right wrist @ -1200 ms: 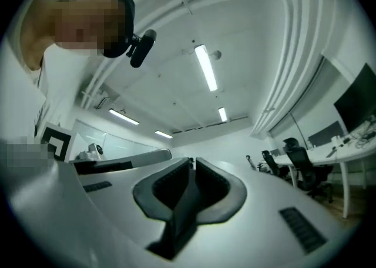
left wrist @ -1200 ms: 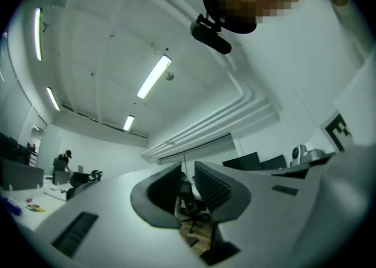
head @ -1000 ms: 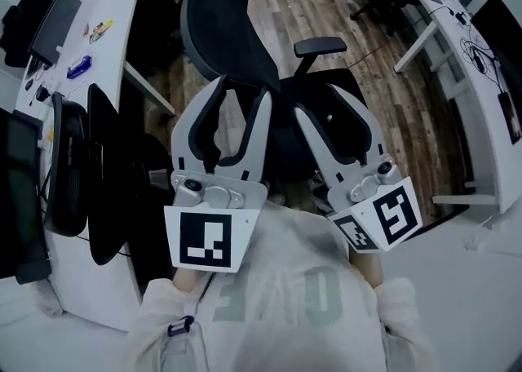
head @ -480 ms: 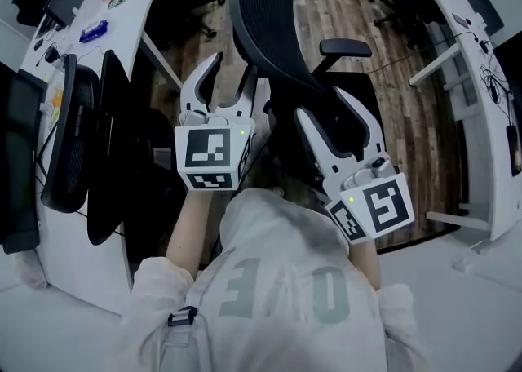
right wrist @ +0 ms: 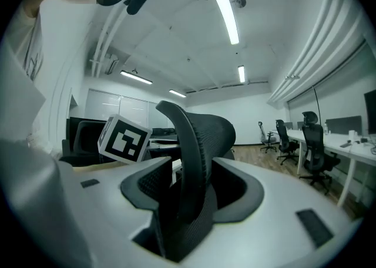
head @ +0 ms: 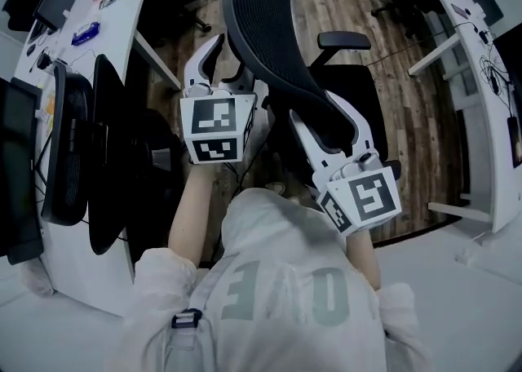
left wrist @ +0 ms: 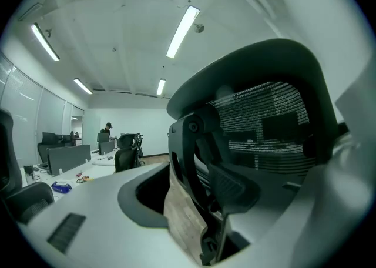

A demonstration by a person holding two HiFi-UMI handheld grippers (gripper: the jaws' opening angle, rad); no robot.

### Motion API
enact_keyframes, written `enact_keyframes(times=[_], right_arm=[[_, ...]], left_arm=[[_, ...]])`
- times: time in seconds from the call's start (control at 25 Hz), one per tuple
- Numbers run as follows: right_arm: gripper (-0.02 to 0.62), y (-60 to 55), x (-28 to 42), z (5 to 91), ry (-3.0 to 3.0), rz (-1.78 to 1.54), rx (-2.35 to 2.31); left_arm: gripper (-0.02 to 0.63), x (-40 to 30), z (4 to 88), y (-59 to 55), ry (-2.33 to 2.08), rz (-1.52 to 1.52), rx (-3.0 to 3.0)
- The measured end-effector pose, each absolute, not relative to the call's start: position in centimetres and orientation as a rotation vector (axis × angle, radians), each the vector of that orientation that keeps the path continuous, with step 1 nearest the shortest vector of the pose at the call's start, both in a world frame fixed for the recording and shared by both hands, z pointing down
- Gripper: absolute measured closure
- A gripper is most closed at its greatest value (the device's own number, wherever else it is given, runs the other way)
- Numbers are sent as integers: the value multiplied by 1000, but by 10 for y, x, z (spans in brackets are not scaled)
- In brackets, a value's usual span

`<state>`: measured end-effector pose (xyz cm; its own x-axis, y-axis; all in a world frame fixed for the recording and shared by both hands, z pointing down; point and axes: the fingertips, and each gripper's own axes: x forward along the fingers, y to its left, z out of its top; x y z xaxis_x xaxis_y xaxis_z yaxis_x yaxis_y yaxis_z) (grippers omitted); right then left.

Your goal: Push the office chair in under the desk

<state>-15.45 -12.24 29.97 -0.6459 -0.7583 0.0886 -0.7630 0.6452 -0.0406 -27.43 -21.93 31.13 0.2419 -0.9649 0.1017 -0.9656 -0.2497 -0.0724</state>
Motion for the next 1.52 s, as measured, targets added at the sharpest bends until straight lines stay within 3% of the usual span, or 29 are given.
enact_keyframes(times=[0.12,0.2,0.32,0.96,1.52], right_arm=[[396,-124,-156,311,-2751,120,1303],[464,-125,-155,314,-2742,109,1312],[472,-126,-153,313,-2754,108,1318],[476,-141,-151,309,-2782,108,1310],[480,-177,-61,311,-2682,91,1480]], left_arm=[[404,-271,312,-225,-1909,230,2496],[474,-269,313,-229,-1917,247,2494],[491,-269,313,-232,-1904,207,2478],[495,-260,309,-253,-1920,224,2522],[495,-161,309,-294,-1707,173,2689]])
